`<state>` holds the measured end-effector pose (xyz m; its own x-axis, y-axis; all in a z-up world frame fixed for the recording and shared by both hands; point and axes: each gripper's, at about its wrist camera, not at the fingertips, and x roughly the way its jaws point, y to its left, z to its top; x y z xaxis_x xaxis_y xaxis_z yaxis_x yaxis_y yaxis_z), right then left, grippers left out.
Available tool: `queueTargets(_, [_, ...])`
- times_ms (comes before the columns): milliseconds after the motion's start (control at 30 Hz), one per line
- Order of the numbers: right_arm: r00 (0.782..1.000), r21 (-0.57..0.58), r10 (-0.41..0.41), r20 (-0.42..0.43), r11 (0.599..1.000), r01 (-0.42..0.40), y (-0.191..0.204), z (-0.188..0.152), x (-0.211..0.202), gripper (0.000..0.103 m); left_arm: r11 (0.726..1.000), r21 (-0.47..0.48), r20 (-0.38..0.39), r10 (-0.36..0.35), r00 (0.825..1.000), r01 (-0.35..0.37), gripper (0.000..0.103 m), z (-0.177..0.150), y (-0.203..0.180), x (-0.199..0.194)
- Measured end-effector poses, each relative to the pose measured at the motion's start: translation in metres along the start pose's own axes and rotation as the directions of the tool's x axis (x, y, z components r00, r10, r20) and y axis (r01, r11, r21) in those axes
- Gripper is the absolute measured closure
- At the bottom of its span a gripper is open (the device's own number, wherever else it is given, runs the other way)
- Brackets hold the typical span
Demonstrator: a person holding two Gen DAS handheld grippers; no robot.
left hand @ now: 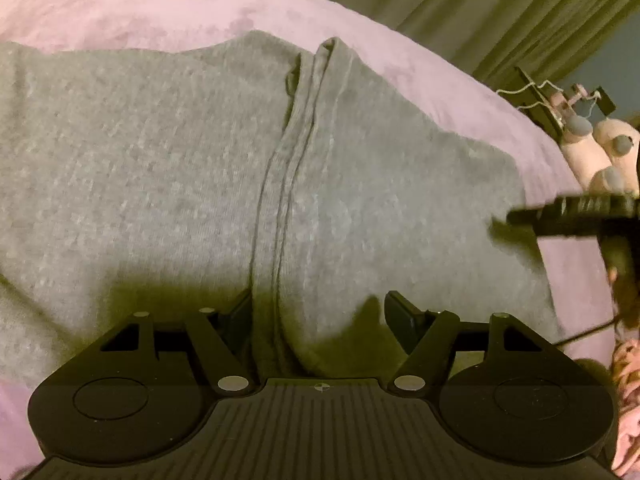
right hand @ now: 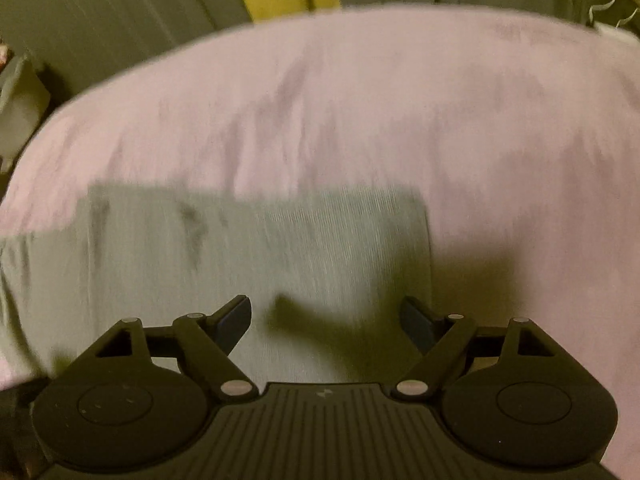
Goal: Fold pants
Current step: 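Open both grippers and lift them away from the folded sweatpants, then move the left gripper to the gathered cuffs and close on them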
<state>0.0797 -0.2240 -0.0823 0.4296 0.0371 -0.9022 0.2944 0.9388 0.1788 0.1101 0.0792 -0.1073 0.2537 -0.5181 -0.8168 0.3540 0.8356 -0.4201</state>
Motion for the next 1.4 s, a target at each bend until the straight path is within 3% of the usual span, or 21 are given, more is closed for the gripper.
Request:
queueTargets(67, [0.999,-0.020,-0.037,-0.012,0.999,0.037,-0.004,-0.010,0.004,0.023,1.000,-0.005,-0.002,0.007,1.000,-0.007,0.029,0.000,-0.001,0.000])
queueTargets(233, [0.993,-0.054,-0.017,-0.113,0.999,0.011,-0.012,-0.014,0.035,0.022,1.000,-0.018,-0.013,0.017,1.000,-0.018,0.030,0.005,-0.006,0.007])
queueTargets(300, [0.996,-0.047,-0.002,-0.089,0.999,-0.003,-0.018,-0.016,0.035,0.038,1.000,-0.024,-0.012,0.006,1.000,-0.006,0.030,0.005,-0.007,0.006])
queueTargets(367, [0.999,-0.066,0.019,-0.047,0.998,-0.022,-0.021,-0.018,0.020,0.083,1.000,-0.026,-0.017,-0.016,1.000,0.015,0.030,0.006,-0.008,0.007])
queueTargets(467, [0.999,-0.146,-0.033,0.010,0.989,0.034,-0.024,-0.023,0.007,0.088,0.997,-0.060,-0.030,-0.041,0.999,0.039,0.031,0.007,-0.005,0.013])
queueTargets(500, [0.999,-0.160,-0.054,0.006,0.986,0.054,-0.025,-0.025,0.011,0.088,0.997,-0.073,-0.024,-0.037,0.999,0.035,0.036,0.007,-0.003,0.011])
queueTargets(600, [0.994,-0.142,-0.104,-0.017,0.985,0.100,-0.024,-0.022,0.018,0.083,0.990,-0.136,0.049,0.026,0.998,-0.020,0.036,0.005,0.008,-0.010])
queueTargets(667, [0.988,-0.182,-0.150,0.031,0.971,0.154,-0.008,-0.018,0.005,0.063,0.979,-0.183,0.147,0.123,0.981,-0.095,0.028,-0.001,0.018,-0.034])
queueTargets(700, [0.982,-0.195,-0.171,0.079,0.964,0.183,0.001,-0.017,-0.005,0.053,0.965,-0.212,0.195,0.198,0.961,-0.155,0.018,-0.004,0.024,-0.047])
queueTargets(733, [0.975,-0.206,-0.185,0.125,0.956,0.208,0.009,-0.017,-0.016,0.028,0.942,-0.253,0.245,0.284,0.927,-0.221,0.015,-0.007,0.031,-0.060])
queueTargets(767, [0.965,-0.220,-0.192,0.181,0.948,0.230,0.022,-0.015,-0.029,0.012,0.915,-0.297,0.285,0.357,0.889,-0.272,0.011,-0.011,0.039,-0.071])
queueTargets(833, [0.953,-0.281,-0.153,0.262,0.933,0.227,0.054,-0.015,-0.051,0.011,0.871,-0.366,0.329,0.449,0.831,-0.326,0.009,-0.015,0.060,-0.086])
queueTargets(933, [0.961,-0.399,-0.016,0.276,0.907,0.130,0.114,-0.017,-0.067,0.007,0.829,-0.457,0.328,0.493,0.805,-0.322,0.009,-0.022,0.094,-0.094])
queueTargets(1067, [0.969,-0.547,0.109,0.222,0.837,0.031,0.201,-0.027,-0.059,0.007,0.790,-0.481,0.359,0.572,0.738,-0.379,0.009,-0.030,0.129,-0.095])
queueTargets(1100, [0.970,-0.572,0.122,0.210,0.820,0.020,0.219,-0.030,-0.055,0.007,0.790,-0.478,0.364,0.576,0.732,-0.384,0.009,-0.032,0.137,-0.093])
queueTargets(1233, [0.976,-0.643,0.153,0.155,0.766,-0.018,0.276,-0.043,-0.041,0.007,0.815,-0.488,0.383,0.521,0.762,-0.312,0.009,-0.026,0.165,-0.078])
queueTargets(1333, [0.979,-0.664,0.159,0.125,0.747,-0.036,0.310,-0.045,-0.033,0.006,0.807,-0.545,0.405,0.493,0.771,-0.230,0.008,-0.021,0.181,-0.076])
queueTargets(1400, [0.983,-0.661,0.154,0.105,0.749,-0.047,0.327,-0.045,-0.026,0.006,0.796,-0.572,0.416,0.489,0.767,-0.197,0.007,-0.015,0.190,-0.075])
